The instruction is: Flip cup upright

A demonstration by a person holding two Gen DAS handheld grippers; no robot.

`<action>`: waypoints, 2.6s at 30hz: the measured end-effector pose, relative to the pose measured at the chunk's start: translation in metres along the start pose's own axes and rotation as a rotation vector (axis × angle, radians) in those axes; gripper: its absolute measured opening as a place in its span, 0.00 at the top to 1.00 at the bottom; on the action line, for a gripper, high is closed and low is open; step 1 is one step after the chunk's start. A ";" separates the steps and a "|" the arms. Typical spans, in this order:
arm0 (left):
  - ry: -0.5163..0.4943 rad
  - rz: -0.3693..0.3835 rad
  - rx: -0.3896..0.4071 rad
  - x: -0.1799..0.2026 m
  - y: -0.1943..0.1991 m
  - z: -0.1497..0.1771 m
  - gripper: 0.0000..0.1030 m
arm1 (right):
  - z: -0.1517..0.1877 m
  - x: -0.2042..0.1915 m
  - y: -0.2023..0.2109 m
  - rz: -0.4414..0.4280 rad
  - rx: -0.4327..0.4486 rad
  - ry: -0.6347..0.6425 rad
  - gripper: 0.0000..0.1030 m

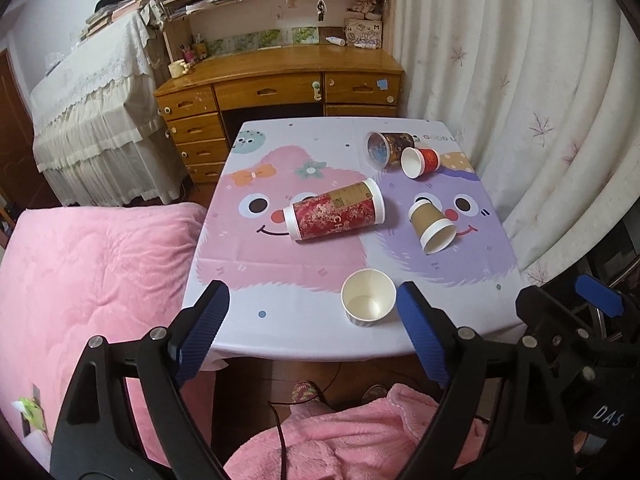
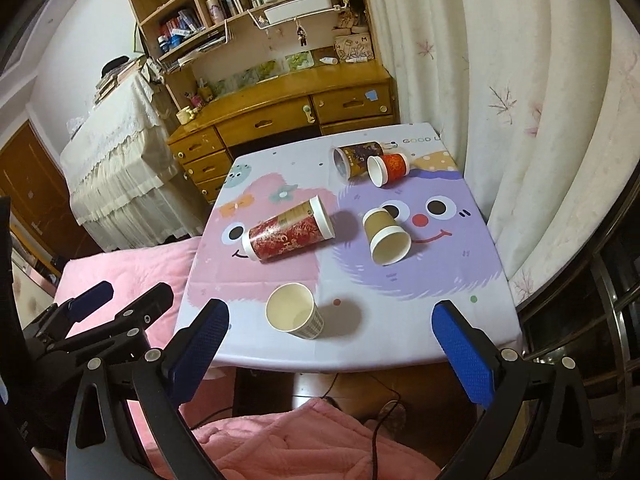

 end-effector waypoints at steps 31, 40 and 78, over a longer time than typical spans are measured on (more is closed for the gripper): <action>0.041 0.012 -0.044 -0.001 -0.016 0.007 0.01 | 0.000 -0.001 -0.011 0.026 -0.018 0.017 0.00; 0.042 0.013 -0.051 0.000 -0.019 0.009 0.01 | -0.001 -0.001 -0.013 0.024 -0.026 0.014 0.00; 0.040 0.018 -0.075 0.003 -0.025 0.022 0.01 | 0.000 0.001 -0.019 0.026 -0.041 0.005 0.00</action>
Point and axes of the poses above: each gripper's, at about its wrist camera, not at the fingertips, and y roughly against the way its jaws point, x to its right, z to its underside, the point moved 8 cm from there along -y, roughly the way its jaws point, and after that the axes turned 13 degrees about -z, right-handed, at the moved point
